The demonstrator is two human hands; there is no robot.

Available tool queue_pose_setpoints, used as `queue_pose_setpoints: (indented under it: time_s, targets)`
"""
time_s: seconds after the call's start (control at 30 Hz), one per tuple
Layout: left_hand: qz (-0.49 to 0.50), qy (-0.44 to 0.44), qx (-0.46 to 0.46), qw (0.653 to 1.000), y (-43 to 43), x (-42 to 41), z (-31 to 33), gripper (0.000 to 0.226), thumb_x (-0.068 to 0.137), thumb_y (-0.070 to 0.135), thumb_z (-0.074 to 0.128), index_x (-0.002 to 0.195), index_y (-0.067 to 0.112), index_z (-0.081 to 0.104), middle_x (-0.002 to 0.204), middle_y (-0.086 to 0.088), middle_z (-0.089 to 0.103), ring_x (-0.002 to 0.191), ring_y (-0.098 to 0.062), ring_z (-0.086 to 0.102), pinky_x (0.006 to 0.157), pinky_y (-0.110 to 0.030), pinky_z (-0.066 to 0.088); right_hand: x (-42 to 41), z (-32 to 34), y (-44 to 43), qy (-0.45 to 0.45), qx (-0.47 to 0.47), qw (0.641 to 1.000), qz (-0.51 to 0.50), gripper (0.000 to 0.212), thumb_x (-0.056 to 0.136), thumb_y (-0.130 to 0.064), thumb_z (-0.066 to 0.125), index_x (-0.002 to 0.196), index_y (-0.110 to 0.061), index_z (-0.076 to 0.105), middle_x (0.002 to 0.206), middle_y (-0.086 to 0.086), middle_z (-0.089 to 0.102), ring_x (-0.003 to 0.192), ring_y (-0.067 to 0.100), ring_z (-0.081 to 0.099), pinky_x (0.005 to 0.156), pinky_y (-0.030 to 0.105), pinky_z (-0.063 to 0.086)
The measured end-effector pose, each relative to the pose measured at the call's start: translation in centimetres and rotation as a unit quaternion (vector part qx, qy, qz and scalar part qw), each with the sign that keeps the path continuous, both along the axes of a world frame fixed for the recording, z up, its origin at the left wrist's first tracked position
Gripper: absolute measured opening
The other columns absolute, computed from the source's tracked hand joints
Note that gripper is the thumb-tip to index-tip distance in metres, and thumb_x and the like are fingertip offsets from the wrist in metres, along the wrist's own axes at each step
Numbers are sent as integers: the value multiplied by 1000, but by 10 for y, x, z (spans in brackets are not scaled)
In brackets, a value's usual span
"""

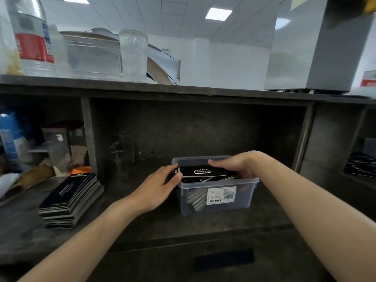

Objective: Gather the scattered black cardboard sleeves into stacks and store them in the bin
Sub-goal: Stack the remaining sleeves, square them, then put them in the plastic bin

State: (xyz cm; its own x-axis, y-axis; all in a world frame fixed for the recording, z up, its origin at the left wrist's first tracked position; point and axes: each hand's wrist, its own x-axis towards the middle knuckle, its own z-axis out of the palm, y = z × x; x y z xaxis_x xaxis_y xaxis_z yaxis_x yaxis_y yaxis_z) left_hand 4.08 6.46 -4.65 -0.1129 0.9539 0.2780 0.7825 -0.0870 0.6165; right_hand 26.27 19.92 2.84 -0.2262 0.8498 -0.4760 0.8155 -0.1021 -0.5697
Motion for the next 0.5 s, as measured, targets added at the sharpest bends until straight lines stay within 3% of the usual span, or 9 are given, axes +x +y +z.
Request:
queue_pose_setpoints:
  time_s: [0.1,0.23,0.33,0.4,0.5]
  targets:
    - [3,-10,6,1000,-1,0,0,58,101,56,43,154,35,37,150,10,45,129,-5,43,103,-24,36,0,2,-4,-17,-3,1000,5,96,71,-82,66,136,-14,49,123,13,68,108,30,70,89,45,61]
    - [-8,-52,-2,999,1,-3,2,51,98,52,53,147,39,48,144,15,41,132,-10,43,102,-24,35,2,2,-1,-34,-17,999,-13,103,70,-89,57,138,-13,43,124,20,64,104,35,72,91,47,61]
    - [-18,-70,-25,997,7,-3,12,40,93,48,66,132,39,63,142,13,40,136,-10,39,113,-29,32,-4,-4,2,-69,-15,997,-23,109,71,-92,51,143,-11,42,137,21,59,105,33,72,76,40,62]
    - [-4,-56,-43,998,12,1,18,34,89,47,72,121,37,69,139,9,42,135,-12,41,117,-34,32,-6,-9,8,-111,5,994,-2,111,70,-95,45,147,-15,41,146,16,54,106,27,66,68,36,55]
    - [50,0,-52,997,18,15,24,44,88,50,71,128,32,62,142,3,42,130,-18,46,112,-36,41,-6,-4,10,-106,-38,993,23,105,68,-87,64,138,-11,50,132,19,66,110,30,71,98,42,56]
